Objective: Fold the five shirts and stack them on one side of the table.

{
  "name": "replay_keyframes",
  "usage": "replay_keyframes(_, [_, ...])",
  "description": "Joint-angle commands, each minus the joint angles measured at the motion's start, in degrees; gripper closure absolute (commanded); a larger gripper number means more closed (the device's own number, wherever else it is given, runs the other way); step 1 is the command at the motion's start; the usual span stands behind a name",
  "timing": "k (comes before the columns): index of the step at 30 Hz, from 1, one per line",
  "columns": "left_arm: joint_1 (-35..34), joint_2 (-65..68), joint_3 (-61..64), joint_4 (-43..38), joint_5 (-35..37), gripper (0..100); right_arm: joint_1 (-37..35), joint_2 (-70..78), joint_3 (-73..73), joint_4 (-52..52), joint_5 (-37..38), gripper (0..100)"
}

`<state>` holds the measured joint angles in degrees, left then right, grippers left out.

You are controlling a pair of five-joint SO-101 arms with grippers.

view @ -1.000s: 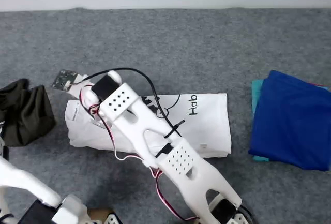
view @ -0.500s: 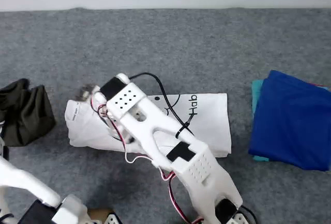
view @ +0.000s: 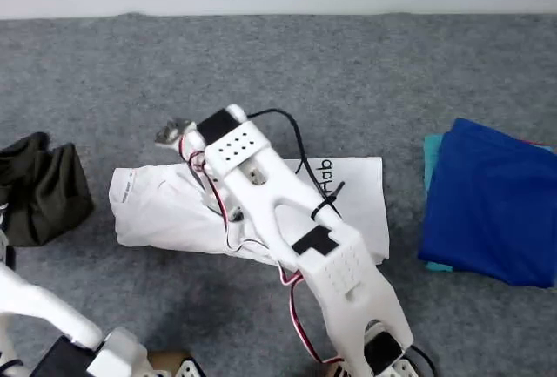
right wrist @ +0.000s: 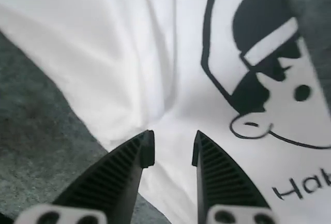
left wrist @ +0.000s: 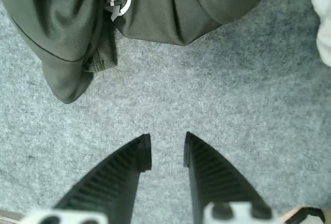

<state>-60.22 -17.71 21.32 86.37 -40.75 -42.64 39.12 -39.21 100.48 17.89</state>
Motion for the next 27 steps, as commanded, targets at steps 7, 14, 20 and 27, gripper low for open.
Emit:
replay_keyframes(7, [12.3, -1.8, -7.3, 14.2, 5.1, 89, 9.9, -23.7, 1.1, 2.6, -2.1, 87.3])
replay_keyframes(14, [24.3, -1.8, -10.2, 14.2, 20.7, 91, 24.3, -43.3, 19.0, 2.5, -5.5, 87.4])
replay_keyframes(20, [46.9, -1.8, -10.9, 14.1, 33.0, 96, 36.8, -60.7, 32.8, 2.3, -5.5, 89.5])
replay_keyframes(27, [73.9, -1.1, -17.1, 8.0, 42.5, 96, 49.3, -71.1, 43.1, 2.3, -3.1, 98.5])
